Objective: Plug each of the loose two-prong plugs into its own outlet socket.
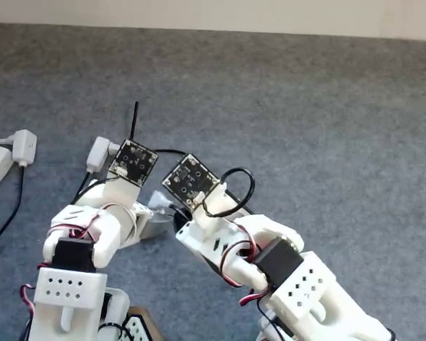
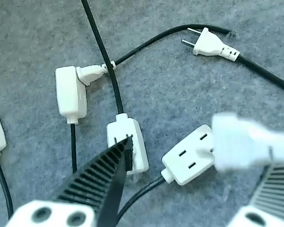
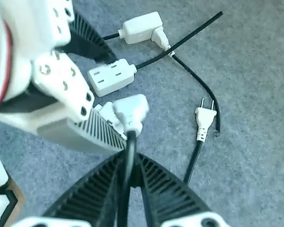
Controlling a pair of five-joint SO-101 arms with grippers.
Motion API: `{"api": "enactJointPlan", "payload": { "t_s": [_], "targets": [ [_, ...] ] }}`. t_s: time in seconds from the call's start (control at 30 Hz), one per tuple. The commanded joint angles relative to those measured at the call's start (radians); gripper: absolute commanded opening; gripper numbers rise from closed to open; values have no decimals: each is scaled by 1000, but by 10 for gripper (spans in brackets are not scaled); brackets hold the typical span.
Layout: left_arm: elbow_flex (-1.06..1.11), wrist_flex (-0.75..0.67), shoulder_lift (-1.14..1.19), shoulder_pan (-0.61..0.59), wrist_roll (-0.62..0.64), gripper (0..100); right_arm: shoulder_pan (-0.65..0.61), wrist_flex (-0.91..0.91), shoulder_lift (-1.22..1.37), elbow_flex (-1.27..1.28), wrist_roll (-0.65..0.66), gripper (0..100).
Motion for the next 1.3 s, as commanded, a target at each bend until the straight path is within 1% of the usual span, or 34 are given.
{"api": "enactJointPlan", "payload": {
  "t_s": [0.0,0.1,0.2,0.4,0.63,0.73,0.83,0.93,1.0,1.07,1.13,1.2,1.27],
  "targets": [
    [-33,-18,-10,-25,-3,411,12,42,-18,-45,3,5],
    [-65,-15,-10,-74,-37,411,25,47,-18,21,52,5],
    [-87,-14,-10,-159,-75,411,102,39,-18,111,86,5],
    [-145,-20,-2,-317,-143,411,266,71,-18,295,245,5],
    [-242,-20,1,-395,-152,411,292,237,-19,343,387,5],
    [-300,-32,28,-458,-153,411,348,242,-21,332,396,5],
    [-369,-57,153,-529,-153,411,392,246,-18,236,396,5],
    [-466,-57,346,-575,-153,411,398,259,16,102,377,5],
    [-549,-57,483,-610,-153,411,397,285,110,-4,325,5],
    [-641,-52,618,-639,-153,411,397,305,260,-107,288,5],
    [-748,3,745,-657,-155,411,397,309,429,-202,247,5],
    [-865,97,866,-680,-193,411,410,306,575,-280,207,5],
    [-986,186,989,-707,-226,411,467,285,693,-352,186,5]
  ]
}}
